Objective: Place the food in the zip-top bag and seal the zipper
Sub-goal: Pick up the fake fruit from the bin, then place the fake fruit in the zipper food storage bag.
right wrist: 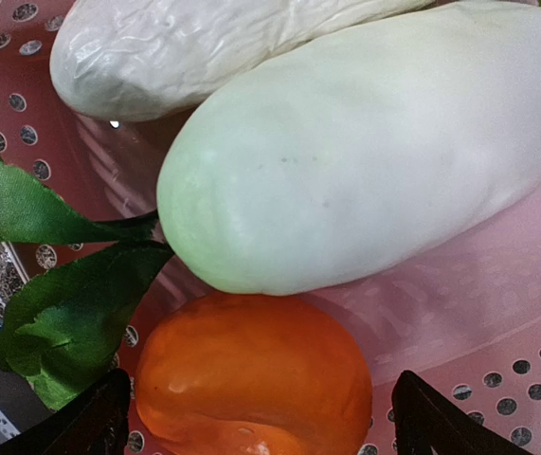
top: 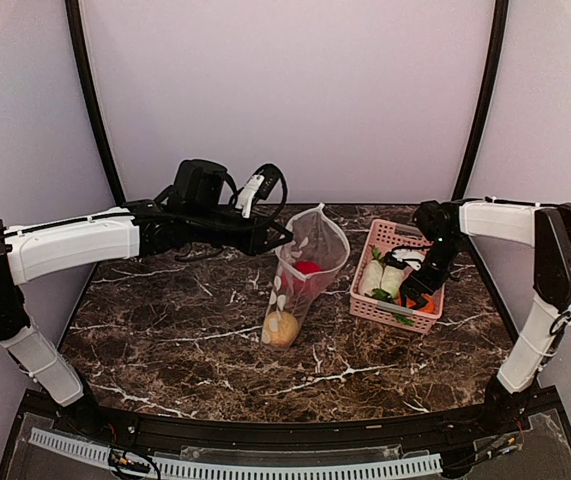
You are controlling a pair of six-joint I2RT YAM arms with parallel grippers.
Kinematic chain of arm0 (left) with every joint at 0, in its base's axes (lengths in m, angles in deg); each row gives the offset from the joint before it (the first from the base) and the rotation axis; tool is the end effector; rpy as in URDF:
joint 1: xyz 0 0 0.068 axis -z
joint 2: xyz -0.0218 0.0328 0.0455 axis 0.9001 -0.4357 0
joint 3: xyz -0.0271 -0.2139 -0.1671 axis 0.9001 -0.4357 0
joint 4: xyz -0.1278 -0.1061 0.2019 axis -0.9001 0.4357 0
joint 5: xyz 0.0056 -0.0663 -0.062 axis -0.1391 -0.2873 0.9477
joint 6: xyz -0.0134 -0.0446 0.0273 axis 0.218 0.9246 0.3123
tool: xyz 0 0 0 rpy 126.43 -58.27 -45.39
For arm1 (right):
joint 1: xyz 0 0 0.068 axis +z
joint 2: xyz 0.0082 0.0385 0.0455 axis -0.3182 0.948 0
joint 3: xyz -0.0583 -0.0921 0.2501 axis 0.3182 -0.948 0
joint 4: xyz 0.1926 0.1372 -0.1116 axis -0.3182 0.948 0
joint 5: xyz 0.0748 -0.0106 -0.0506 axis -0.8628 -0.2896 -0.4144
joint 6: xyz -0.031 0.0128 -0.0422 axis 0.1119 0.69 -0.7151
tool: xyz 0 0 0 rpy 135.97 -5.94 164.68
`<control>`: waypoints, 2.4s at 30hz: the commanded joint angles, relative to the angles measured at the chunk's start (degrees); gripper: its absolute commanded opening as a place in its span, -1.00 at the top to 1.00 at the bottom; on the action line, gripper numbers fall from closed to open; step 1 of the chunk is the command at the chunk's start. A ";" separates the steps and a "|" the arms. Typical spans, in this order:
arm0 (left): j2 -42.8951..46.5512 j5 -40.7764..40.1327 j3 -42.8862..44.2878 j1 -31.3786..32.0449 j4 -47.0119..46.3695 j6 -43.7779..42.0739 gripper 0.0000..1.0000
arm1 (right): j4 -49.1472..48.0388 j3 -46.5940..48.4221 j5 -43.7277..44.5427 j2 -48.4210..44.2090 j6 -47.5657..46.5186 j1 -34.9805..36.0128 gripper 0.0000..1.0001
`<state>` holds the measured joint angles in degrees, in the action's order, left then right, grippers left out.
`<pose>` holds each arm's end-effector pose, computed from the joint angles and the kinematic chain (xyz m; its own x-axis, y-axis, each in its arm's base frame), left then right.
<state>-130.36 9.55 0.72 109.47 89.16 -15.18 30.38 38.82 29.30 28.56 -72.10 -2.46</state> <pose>0.2563 -0.2775 0.3280 -0.4717 0.1287 -0.8723 0.8075 0.4605 -0.3687 0.3021 0.0930 0.1952 -0.7214 -0.6786 -0.1383 -0.6919 0.7147 0.1025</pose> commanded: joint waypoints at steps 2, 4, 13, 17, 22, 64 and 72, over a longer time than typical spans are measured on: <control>-0.30 0.83 0.71 0.40 0.77 -0.05 0.99 | -0.44 -0.84 2.33 0.31 1.03 -0.25 -0.82; -0.42 0.85 0.71 0.40 0.75 -0.04 0.99 | -0.26 -1.05 2.72 0.29 1.18 -0.22 -0.81; -0.73 1.22 0.79 0.40 0.71 0.20 0.99 | -0.70 -3.26 4.03 0.23 1.15 -0.20 -0.97; -0.91 1.37 0.80 0.40 0.73 0.26 0.99 | -0.36 -2.38 4.88 -0.65 2.81 -0.11 -0.91; -1.07 1.43 0.80 0.40 0.77 0.23 0.99 | 2.04 -1.41 5.36 -1.89 3.14 0.51 -0.90; -5.96 0.47 8.99 0.40 1.37 12.63 0.99 | 4.85 37.95 -47.34 -4.68 7.51 7.98 -0.60; -9.86 -4.62 12.29 1.58 2.63 18.54 0.98 | -4.31 38.57 -51.81 -2.22 12.58 14.26 -0.61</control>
<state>-139.06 8.65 11.54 109.82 90.84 -1.13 32.57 77.57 -18.54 24.85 -63.27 11.16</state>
